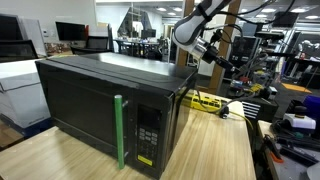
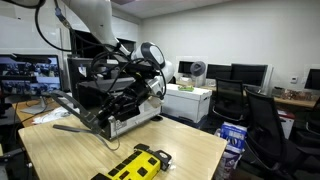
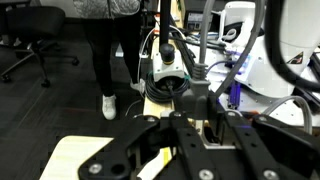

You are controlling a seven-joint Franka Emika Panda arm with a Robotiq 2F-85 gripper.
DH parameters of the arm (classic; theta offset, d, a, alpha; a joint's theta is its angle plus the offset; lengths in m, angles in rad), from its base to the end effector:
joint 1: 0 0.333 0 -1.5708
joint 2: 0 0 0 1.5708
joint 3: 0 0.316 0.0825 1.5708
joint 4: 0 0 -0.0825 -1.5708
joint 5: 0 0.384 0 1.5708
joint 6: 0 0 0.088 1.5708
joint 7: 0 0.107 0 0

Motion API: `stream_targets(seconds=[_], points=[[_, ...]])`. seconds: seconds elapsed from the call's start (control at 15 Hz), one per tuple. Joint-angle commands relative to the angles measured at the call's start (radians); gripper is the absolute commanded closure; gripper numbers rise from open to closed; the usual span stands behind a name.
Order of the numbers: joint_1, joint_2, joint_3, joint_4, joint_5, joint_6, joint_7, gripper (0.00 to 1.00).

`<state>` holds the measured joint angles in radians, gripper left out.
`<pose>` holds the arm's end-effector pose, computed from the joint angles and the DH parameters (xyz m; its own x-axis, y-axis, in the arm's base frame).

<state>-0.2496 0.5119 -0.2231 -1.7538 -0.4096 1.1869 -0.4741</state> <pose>0.4525 -0.2811 0.2776 0.3793 0.0262 -0.9249 0.0251 -0.9995 -0.0181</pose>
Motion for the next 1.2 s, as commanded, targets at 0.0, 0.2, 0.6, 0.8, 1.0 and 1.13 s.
stream_targets(seconds=[0.0, 0.2, 0.6, 0.8, 1.0, 1.13], points=[[-0.033, 0.096, 0.039, 0.096, -0.086, -0.158, -0.069, 0.92], [-0.047, 0.143, 0.069, 0.123, -0.154, -0.242, -0.122, 0.92], [-0.089, 0.175, 0.12, 0.144, -0.162, -0.221, -0.165, 0.92], [-0.116, 0.181, 0.134, 0.16, -0.131, -0.197, -0.202, 0.92], [-0.136, 0.194, 0.13, 0.174, -0.131, -0.172, -0.235, 0.92], [-0.143, 0.21, 0.124, 0.189, -0.131, -0.168, -0.245, 0.92]])
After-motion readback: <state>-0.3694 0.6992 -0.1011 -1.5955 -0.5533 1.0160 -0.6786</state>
